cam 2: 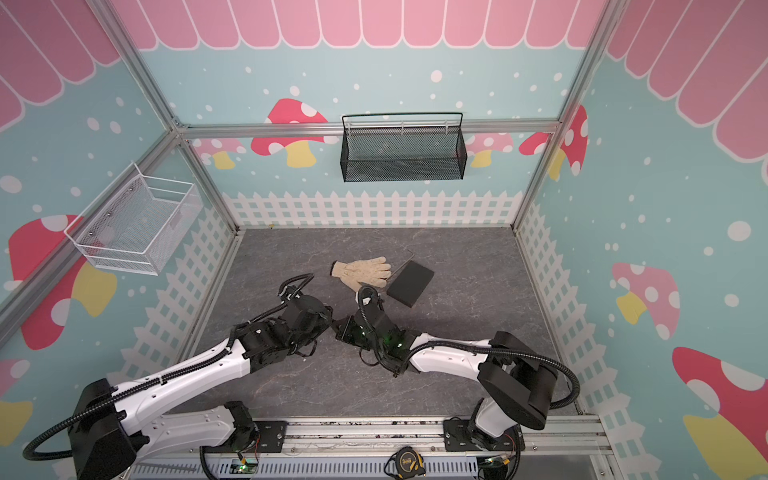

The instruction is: Unlock with the key

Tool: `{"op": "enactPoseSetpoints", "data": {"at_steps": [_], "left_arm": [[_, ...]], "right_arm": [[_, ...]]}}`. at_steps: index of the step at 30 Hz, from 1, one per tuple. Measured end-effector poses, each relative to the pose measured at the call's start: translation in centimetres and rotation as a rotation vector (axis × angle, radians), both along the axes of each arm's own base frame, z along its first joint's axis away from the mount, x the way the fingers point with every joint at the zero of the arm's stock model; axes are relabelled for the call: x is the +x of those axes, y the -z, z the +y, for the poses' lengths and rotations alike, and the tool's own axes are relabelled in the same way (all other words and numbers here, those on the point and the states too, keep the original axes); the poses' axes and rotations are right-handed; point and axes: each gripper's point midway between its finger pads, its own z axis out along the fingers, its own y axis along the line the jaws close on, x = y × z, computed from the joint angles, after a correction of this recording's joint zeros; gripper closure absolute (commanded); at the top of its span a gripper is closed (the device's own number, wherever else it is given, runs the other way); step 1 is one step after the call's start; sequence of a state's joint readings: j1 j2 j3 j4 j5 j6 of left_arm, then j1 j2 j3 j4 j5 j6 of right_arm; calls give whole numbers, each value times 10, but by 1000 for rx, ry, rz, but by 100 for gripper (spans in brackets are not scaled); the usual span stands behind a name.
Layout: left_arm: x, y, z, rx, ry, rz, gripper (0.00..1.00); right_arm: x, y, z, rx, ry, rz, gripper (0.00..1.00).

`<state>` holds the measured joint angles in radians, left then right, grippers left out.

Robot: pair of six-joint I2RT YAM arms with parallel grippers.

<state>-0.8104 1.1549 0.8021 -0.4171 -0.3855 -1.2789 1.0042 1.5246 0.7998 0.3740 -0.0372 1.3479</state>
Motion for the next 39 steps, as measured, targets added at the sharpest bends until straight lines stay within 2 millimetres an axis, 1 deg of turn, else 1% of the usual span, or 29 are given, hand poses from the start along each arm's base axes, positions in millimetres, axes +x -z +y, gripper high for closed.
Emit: {"op": "enactPoseSetpoints", "data": {"at_steps": [14, 16, 19, 20, 30, 33, 39], "left_arm": [[0, -1, 3, 21, -12, -10, 100], [0, -1, 4, 24, -17, -13, 100], [-1, 0, 3, 29, -13, -10, 100], [-1, -1, 3, 29, -15, -13, 100], [-4, -7, 2, 13, -4, -24, 100], [-4, -7, 2, 16, -3, -23, 100], [-5, -6, 3, 20, -2, -21, 100]], "right_arm": [[-3, -3, 3, 29, -16, 23, 100], [-4, -5, 5, 39, -25, 28, 100], [-3, -16, 12, 77, -35, 21, 100], [-3, -17, 13, 80, -35, 25, 100], [-3, -14, 14, 80, -35, 33, 100], [-4, -10, 11, 70, -33, 32, 100], [-8, -9, 4, 66, -35, 28, 100]]}}
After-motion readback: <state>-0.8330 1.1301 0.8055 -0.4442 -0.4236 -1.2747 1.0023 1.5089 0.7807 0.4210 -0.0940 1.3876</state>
